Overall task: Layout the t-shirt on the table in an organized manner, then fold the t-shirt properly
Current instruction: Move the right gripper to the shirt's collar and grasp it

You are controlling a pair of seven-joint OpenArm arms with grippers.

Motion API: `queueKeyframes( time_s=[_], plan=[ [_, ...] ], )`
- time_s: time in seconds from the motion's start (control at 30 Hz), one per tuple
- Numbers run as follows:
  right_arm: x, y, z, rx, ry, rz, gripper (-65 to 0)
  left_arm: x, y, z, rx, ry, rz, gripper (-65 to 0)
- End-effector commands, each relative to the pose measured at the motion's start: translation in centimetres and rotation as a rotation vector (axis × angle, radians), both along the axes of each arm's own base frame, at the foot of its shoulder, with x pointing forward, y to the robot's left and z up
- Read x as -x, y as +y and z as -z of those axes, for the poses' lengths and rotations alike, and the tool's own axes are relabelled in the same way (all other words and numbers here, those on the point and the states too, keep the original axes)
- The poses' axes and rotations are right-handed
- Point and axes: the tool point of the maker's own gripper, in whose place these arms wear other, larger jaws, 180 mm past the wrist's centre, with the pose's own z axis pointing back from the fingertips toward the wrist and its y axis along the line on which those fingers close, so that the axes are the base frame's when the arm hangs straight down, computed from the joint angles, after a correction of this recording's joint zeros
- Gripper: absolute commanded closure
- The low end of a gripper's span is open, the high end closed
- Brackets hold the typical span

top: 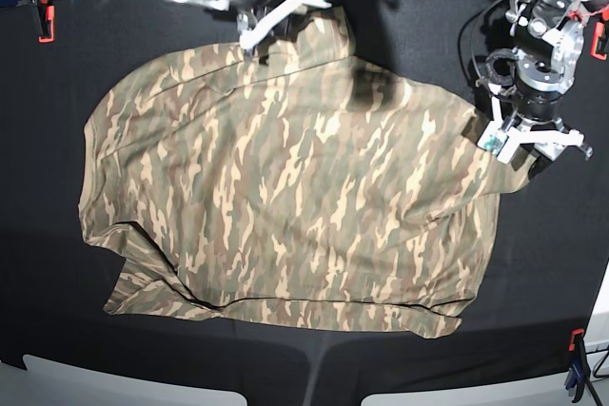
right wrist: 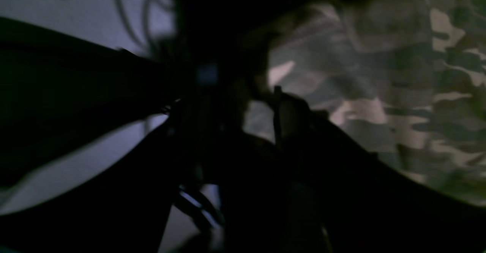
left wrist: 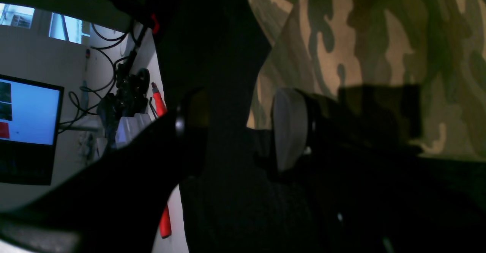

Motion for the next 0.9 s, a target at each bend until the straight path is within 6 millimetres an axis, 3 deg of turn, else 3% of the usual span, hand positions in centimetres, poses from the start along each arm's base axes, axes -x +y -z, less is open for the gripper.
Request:
queueKeyframes(
  time_s=[0.0,0.23,0.43,0.57,0.77,0.87],
  plan=[
    [0.5,0.8,-0.5,-0.037,0.003,-0.020,-26.4,-0.7,0.2,-1.6,-0.012,-0.058,0.008,-26.0],
    [2.4,2.6,0.1,-0.064,0.001,-0.114,-20.7,-0.7,0.2,-1.6,-0.012,-0.059,0.008,-26.0],
    [-0.6,2.1,0.9,-0.012,-0.109,-0.036,-20.7,-0.7,0.2,-1.6,-0.012,-0.058,0.008,-26.0],
    [-0.7,2.7,1.4,-0.027,-0.106,-0.063,-20.7,-0.7,0.2,-1.6,-0.012,-0.058,0.008,-26.0],
    [0.4,2.2,3.9,0.023,-0.053,-0.091,-20.7,-0.7,0.2,-1.6,-0.012,-0.058,0.008,-26.0],
    [-0.3,2.3,3.9,0.013,-0.071,-0.026,-20.7,-0.7,0.2,-1.6,-0.012,-0.058,0.008,-26.0]
  ],
)
